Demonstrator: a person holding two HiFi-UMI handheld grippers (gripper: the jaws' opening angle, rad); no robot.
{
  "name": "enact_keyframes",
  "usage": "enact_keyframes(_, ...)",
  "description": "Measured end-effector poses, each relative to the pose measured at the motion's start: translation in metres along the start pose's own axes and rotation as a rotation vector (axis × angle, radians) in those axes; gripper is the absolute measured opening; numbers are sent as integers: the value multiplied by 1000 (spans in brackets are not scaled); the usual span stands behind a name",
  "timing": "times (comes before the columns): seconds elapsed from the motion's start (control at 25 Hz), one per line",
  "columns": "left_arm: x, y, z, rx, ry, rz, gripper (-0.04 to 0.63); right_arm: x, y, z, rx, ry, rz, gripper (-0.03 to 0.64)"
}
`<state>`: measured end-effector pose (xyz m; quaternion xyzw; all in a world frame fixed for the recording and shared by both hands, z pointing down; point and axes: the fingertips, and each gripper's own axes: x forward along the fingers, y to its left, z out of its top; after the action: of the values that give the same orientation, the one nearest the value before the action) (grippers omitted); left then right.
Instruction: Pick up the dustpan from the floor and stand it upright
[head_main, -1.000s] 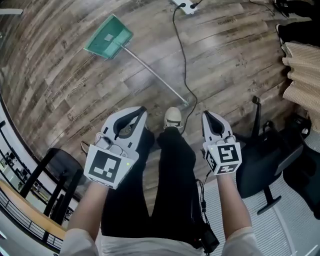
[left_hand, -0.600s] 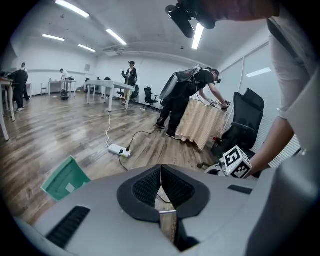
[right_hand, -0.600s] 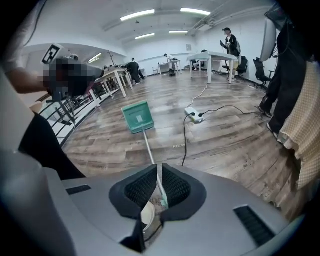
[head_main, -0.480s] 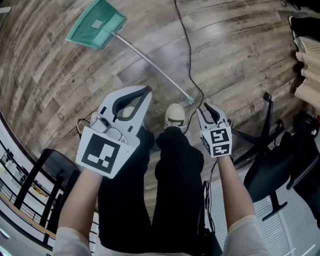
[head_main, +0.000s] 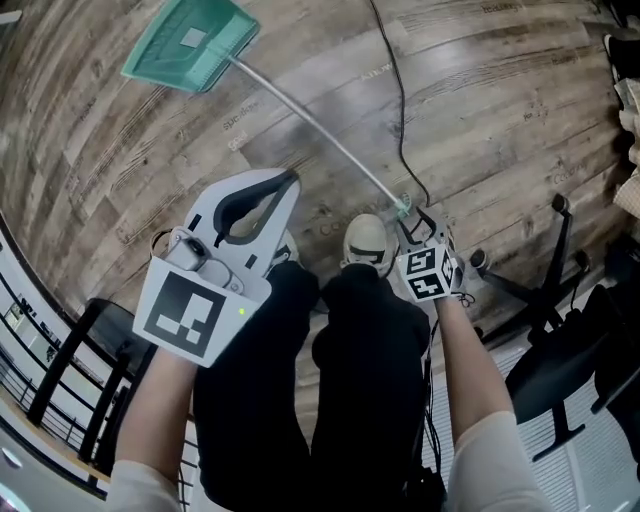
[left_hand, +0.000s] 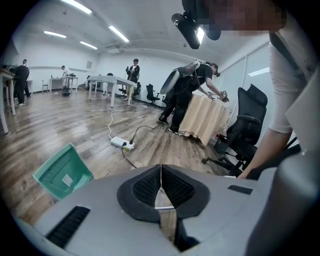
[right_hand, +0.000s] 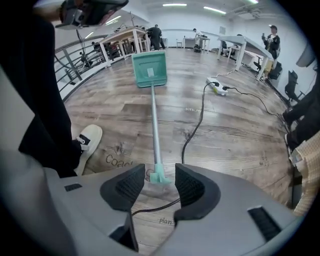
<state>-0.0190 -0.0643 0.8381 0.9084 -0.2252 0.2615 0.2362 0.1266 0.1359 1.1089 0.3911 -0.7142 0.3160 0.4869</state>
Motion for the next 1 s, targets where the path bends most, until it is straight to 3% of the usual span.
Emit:
enact_keyframes(0.32, 16, 26, -2, 1, -34, 12, 26, 49, 7, -25, -115, 77, 12, 196)
enact_keyframes(0.56, 25, 33, -7, 6, -40, 12, 26, 69, -3, -35, -205, 129, -49, 196)
enact_keyframes(0.64, 26, 37, -6, 16, -57, 10, 26, 69, -2, -36, -240, 134, -52, 156)
enact_keyframes(1.0, 7, 28, 12, -28, -45, 0, 26, 3, -6, 14, -246, 12, -54, 133)
